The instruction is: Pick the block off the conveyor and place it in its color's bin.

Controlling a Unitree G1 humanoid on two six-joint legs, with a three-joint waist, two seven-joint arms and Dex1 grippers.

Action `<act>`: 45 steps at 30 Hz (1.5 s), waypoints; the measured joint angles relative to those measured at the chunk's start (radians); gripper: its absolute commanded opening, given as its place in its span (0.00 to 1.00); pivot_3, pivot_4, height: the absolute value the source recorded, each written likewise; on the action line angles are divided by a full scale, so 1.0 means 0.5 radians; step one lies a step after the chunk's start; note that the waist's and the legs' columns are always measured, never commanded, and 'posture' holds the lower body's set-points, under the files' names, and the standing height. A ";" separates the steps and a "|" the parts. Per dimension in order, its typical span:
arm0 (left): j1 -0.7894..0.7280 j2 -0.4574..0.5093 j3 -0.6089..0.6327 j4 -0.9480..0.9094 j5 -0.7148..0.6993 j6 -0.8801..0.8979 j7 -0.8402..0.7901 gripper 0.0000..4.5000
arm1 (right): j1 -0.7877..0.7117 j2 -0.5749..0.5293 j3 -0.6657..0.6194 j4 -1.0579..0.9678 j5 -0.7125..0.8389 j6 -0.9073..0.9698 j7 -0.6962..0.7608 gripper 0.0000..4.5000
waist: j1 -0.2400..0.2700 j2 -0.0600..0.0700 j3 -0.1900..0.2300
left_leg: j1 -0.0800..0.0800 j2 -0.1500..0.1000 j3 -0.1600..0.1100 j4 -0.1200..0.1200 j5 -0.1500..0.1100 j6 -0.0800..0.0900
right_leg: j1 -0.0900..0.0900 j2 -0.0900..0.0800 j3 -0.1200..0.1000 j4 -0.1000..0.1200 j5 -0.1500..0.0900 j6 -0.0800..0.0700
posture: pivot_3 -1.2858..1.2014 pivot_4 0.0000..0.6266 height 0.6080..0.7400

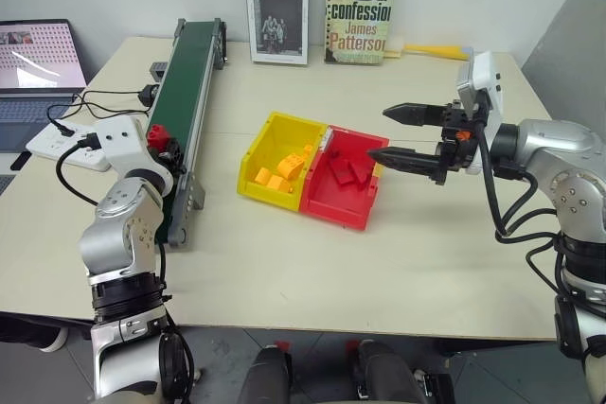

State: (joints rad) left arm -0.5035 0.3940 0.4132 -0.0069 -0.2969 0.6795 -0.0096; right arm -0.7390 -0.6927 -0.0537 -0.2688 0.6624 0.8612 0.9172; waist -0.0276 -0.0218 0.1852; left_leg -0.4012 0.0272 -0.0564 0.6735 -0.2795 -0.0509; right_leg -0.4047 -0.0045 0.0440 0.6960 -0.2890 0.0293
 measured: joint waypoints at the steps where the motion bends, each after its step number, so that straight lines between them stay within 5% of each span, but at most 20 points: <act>1: 0.000 0.000 0.007 -0.016 -0.007 0.021 0.003 0.34 | 0.000 0.000 0.000 0.000 0.000 -0.001 -0.001 1.00 | 0.000 0.000 0.000 | 0.000 0.000 0.000 0.000 0.000 0.000 | 0.000 0.000 0.000 0.000 0.000 0.000 | 0.52 0.24 1.00; 8: -0.080 0.071 -0.084 -0.058 0.007 0.034 -0.071 0.34 | 0.010 -0.065 0.014 -0.030 -0.046 -0.009 -0.019 1.00 | 0.005 0.000 0.000 | -0.001 -0.001 0.000 0.000 0.000 0.000 | 0.000 0.000 -0.001 0.000 0.000 0.000 | 0.52 0.24 1.00; 13: -0.273 0.217 -0.437 -0.105 -0.022 0.031 -0.505 0.34 | 0.207 -0.225 0.018 -0.206 -0.140 -0.005 -0.094 1.00 | 0.029 0.000 0.000 | -0.002 -0.002 0.002 -0.001 0.001 -0.001 | 0.001 0.000 0.001 -0.005 0.000 0.000 | 0.52 0.24 1.00; 24: -0.700 0.022 -1.346 0.204 0.037 -0.258 -1.488 0.34 | 0.500 -0.350 -0.265 -0.656 0.020 0.280 -0.349 1.00 | 0.014 0.000 0.000 | 0.000 -0.001 0.003 -0.002 0.000 0.000 | 0.001 0.004 0.003 -0.004 0.000 0.000 | 0.52 0.24 1.00; 38: -0.752 0.019 -1.481 0.500 0.199 -0.553 -1.894 1.00 | 0.628 -0.346 -0.371 -0.794 0.142 0.386 -0.540 1.00 | -0.003 0.000 0.000 | 0.000 -0.001 0.002 -0.003 0.000 0.001 | 0.000 0.005 0.003 -0.004 0.000 0.000 | 0.52 0.24 1.00; 45: -0.658 0.421 -1.219 0.224 0.121 -0.367 -1.990 1.00 | 0.490 -0.381 -0.187 -0.598 0.089 0.235 -0.403 1.00 | -0.021 0.002 0.001 | 0.002 0.002 0.005 -0.005 0.000 0.001 | -0.002 0.007 0.006 -0.003 -0.001 0.000 | 0.52 0.24 1.00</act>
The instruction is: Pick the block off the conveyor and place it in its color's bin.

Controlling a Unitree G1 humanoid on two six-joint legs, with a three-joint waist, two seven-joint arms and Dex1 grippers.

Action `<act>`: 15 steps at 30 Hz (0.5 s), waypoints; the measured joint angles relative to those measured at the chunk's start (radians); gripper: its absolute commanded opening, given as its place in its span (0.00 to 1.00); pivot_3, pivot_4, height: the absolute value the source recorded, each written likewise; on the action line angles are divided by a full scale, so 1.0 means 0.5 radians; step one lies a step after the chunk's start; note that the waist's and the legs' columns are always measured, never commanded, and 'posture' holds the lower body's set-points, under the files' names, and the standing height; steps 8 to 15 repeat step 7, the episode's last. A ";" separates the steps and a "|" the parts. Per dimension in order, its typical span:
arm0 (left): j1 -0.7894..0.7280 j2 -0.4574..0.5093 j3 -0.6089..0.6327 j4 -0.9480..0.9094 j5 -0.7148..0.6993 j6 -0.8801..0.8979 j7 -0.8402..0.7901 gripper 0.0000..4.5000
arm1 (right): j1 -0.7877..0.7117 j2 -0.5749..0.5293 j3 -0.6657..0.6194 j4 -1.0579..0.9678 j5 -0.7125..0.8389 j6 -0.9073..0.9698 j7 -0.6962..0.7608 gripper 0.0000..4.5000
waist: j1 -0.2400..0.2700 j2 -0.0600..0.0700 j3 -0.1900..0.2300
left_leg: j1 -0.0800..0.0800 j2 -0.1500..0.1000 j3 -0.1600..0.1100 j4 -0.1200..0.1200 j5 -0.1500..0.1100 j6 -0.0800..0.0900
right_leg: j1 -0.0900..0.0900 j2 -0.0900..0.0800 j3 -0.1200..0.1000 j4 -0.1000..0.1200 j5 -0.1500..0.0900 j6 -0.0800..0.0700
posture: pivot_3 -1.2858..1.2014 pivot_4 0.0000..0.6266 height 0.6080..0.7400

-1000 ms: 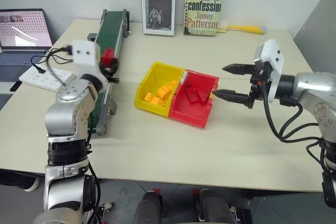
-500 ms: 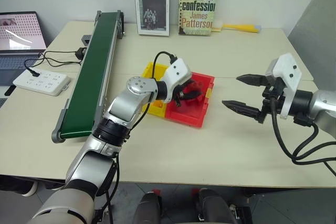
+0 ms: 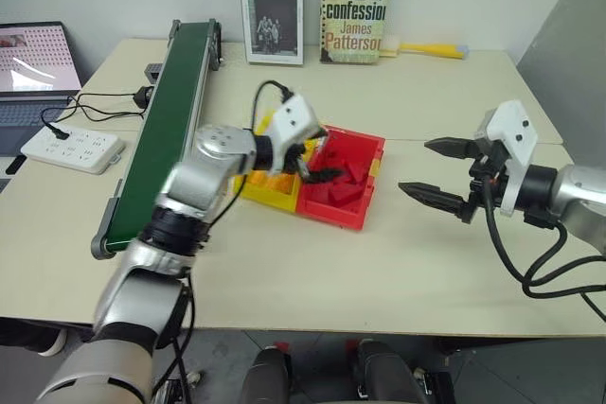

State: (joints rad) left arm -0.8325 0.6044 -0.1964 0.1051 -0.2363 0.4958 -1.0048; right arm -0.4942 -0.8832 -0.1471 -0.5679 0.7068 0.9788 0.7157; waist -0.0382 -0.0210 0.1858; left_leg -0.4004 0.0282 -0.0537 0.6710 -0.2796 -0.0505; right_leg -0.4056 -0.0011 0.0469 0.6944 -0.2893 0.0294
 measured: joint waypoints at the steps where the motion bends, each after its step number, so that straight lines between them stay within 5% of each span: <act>1: 0.050 0.109 0.052 -0.066 -0.021 0.043 -0.036 1.00 | -0.025 -0.028 0.034 0.047 -0.026 -0.040 0.050 1.00 | -0.002 0.000 0.000 | 0.000 0.000 -0.001 -0.001 0.000 0.000 | 0.000 0.000 -0.001 0.000 0.000 0.000 | 0.52 0.24 1.00; 7: 0.330 0.546 0.265 -0.381 -0.155 0.208 -0.246 1.00 | -0.143 -0.086 0.202 0.308 -0.140 -0.253 0.289 1.00 | 0.024 0.001 0.000 | -0.001 -0.001 -0.003 -0.001 0.000 0.000 | 0.001 -0.002 -0.004 -0.002 0.000 0.000 | 0.52 0.24 1.00; 15: 0.330 0.546 0.265 -0.381 -0.155 0.208 -0.246 1.00 | -0.143 -0.086 0.202 0.308 -0.140 -0.253 0.289 1.00 | 0.024 0.001 0.000 | -0.001 -0.001 -0.003 -0.001 0.000 0.000 | 0.001 -0.002 -0.004 -0.002 0.000 0.000 | 0.52 0.24 1.00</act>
